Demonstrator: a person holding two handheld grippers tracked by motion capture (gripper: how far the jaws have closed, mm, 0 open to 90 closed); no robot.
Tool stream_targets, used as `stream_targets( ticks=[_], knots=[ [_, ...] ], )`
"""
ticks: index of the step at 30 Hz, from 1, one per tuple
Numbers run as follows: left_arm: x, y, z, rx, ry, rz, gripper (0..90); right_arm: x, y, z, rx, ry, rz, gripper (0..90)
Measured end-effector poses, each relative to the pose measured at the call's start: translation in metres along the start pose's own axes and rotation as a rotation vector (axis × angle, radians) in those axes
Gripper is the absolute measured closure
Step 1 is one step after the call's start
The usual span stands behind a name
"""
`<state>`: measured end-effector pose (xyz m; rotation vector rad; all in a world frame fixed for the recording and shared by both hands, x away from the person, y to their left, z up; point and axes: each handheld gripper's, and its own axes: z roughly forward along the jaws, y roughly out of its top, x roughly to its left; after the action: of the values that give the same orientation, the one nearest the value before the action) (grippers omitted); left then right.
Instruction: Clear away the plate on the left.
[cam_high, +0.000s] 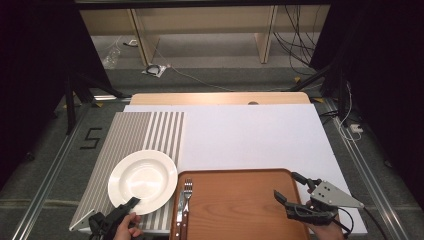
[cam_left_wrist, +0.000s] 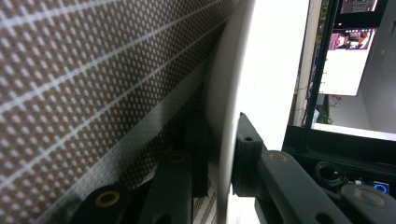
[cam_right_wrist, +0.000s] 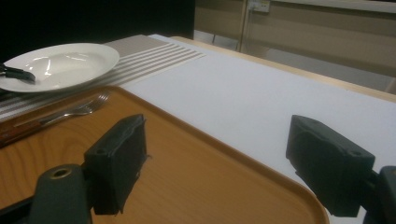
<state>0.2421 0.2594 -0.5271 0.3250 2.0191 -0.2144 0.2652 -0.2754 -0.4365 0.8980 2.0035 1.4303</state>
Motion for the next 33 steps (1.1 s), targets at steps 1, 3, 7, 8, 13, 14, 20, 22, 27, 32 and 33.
stream_targets(
  ticks=[1, 3, 7, 8, 13, 14, 20, 22, 27, 32, 33],
  knots=[
    [0.000, 0.000, 0.000, -0.002, 0.000, 0.005, 79.6, 0.000, 0.000, 0.000, 0.001, -0.001, -0.002, 21.1],
    [-0.002, 0.001, -0.002, -0.003, -0.008, 0.009, 79.4, 0.000, 0.000, 0.000, 0.000, -0.001, 0.001, 21.1],
    [-0.006, 0.001, -0.004, 0.001, -0.036, 0.016, 79.4, 0.000, 0.000, 0.000, 0.001, 0.000, -0.002, 21.1],
    [-0.007, 0.001, -0.004, 0.003, -0.039, 0.014, 79.3, 0.000, 0.000, 0.000, 0.000, 0.000, 0.001, 21.1],
    [-0.009, -0.001, -0.005, 0.025, -0.045, 0.021, 78.4, 0.000, 0.000, -0.001, -0.004, -0.001, -0.001, 21.1],
    [-0.010, -0.002, -0.005, 0.028, -0.045, 0.025, 78.2, 0.000, 0.000, 0.000, -0.006, 0.000, 0.000, 21.1],
    [-0.013, -0.007, -0.004, 0.054, -0.058, 0.037, 78.1, 0.000, 0.000, 0.000, -0.004, 0.000, 0.001, 21.1],
    [-0.014, -0.009, -0.004, 0.065, -0.065, 0.038, 78.1, 0.000, 0.000, 0.000, -0.005, 0.000, 0.001, 21.1],
    [-0.018, -0.014, -0.004, 0.088, -0.076, 0.050, 78.0, 0.000, 0.000, 0.000, -0.005, -0.001, 0.000, 21.1],
    [-0.020, -0.018, -0.002, 0.116, -0.088, 0.073, 77.9, 0.000, 0.000, -0.001, -0.004, -0.001, 0.000, 21.1],
    [-0.021, -0.019, -0.002, 0.116, -0.090, 0.068, 77.9, 0.000, 0.000, 0.000, -0.006, -0.001, 0.000, 21.1]
  ],
)
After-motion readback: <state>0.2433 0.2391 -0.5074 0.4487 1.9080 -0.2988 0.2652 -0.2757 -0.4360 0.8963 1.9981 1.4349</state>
